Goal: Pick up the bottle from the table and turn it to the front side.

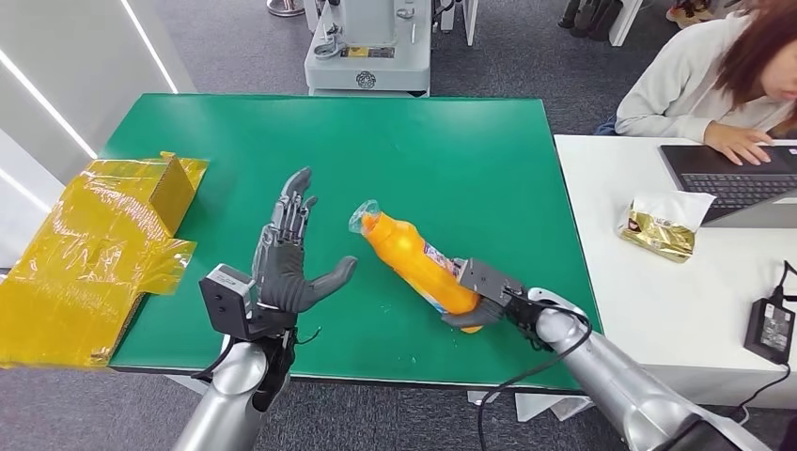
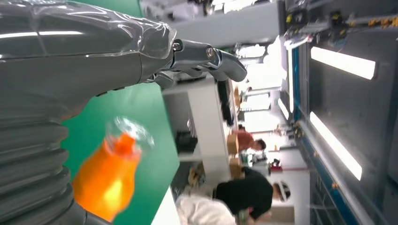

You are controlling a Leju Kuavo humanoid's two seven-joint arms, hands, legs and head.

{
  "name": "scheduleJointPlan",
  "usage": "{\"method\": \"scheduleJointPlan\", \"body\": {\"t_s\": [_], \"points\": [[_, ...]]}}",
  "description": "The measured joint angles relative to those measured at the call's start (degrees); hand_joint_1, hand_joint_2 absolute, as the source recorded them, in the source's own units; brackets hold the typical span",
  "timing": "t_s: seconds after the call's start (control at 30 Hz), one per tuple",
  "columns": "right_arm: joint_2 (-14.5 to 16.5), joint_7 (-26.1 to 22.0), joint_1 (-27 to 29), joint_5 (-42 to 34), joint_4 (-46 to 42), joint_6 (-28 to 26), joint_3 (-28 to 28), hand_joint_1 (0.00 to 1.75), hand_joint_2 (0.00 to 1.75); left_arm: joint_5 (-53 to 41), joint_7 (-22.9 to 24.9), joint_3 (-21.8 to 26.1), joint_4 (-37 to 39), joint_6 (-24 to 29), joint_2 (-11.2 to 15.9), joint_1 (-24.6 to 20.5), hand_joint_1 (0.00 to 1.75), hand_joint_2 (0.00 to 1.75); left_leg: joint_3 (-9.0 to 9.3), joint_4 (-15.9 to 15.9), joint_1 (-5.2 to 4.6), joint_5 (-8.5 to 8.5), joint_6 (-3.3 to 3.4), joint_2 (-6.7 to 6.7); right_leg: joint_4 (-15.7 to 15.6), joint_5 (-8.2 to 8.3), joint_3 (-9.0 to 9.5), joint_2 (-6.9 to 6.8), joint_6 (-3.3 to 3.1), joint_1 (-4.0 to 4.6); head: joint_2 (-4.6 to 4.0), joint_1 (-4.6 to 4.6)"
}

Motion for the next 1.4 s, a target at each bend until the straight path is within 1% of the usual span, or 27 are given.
{"method": "scheduleJointPlan", "body": {"t_s": [0.07,0.2,0.3,0.43,0.7,1.13,1.2,1.3,1.4], "points": [[0.2,-0.4,3.3,-0.8,-3.2,-2.0,-1.8,1.74,1.75,-0.8,0.0,0.0,-1.2,1.7,0.2,0.1,0.00,1.75,-0.01,0.0,0.00,-0.01,-0.01,0.02,0.0,-0.01,0.00,0.01,0.00,0.00,0.00,0.01],[1.2,-0.2,9.4,-0.8,-8.9,-5.3,-4.9,1.75,1.75,-1.3,0.4,0.0,-3.1,3.4,0.6,0.5,0.00,1.75,-0.01,0.0,-0.01,-0.05,-0.01,0.02,0.0,-0.05,-0.02,0.02,-0.01,0.00,0.00,0.00],[1.6,-0.2,13.1,-0.9,-12.0,-6.2,-7.2,1.75,1.75,-1.5,1.1,0.2,-3.5,4.0,0.8,0.7,0.00,1.75,-0.03,0.0,-0.01,-0.05,-0.01,-0.01,0.0,-0.06,-0.02,-0.03,0.00,-0.01,0.00,0.00],[1.9,-0.8,16.4,-0.8,-14.9,-6.5,-10.4,1.75,1.75,-0.8,1.9,0.9,-3.3,3.0,1.0,0.9,0.00,1.75,-0.05,0.0,-0.01,-0.04,0.00,-0.01,0.0,-0.06,-0.02,-0.04,0.00,-0.01,0.00,0.00],[1.9,-0.8,18.6,-0.8,-17.2,-6.5,-13.1,1.75,1.75,-0.7,2.1,1.0,-2.9,2.6,1.2,0.9,0.00,1.75,-0.05,0.0,-0.02,-0.04,0.00,-0.01,0.0,-0.05,-0.02,-0.03,0.00,-0.02,0.00,0.00],[1.9,-0.9,19.0,-0.8,-17.8,-6.5,-13.7,1.73,1.75,-0.5,2.2,1.0,-2.8,2.2,1.2,0.9,0.00,1.75,-0.05,0.0,-0.02,-0.04,0.00,0.00,0.0,-0.05,-0.04,-0.01,0.00,-0.02,0.00,0.01],[1.9,-0.9,19.2,-0.2,-18.0,-6.6,-13.9,1.72,1.75,0.7,3.0,1.0,-2.6,0.2,1.2,0.9,0.00,1.75,-0.04,0.0,-0.02,-0.04,0.00,0.00,0.0,-0.05,-0.04,-0.01,0.00,-0.02,0.00,0.00],[1.9,-0.9,19.8,1.6,-19.0,-6.7,-14.6,1.71,1.75,5.4,5.6,1.0,-1.0,-6.8,1.2,0.7,0.00,1.75,-0.04,0.0,-0.02,-0.04,0.00,0.00,0.0,-0.05,-0.04,-0.01,0.00,-0.03,0.00,0.00],[2.2,-0.5,20.7,3.5,-20.3,-7.0,-15.0,1.73,1.75,9.8,7.6,1.0,2.4,-13.4,1.2,-0.2,0.00,1.75,-0.04,0.0,-0.02,-0.04,0.00,0.01,0.0,-0.05,-0.05,0.00,0.00,-0.02,0.00,-0.01]]}}
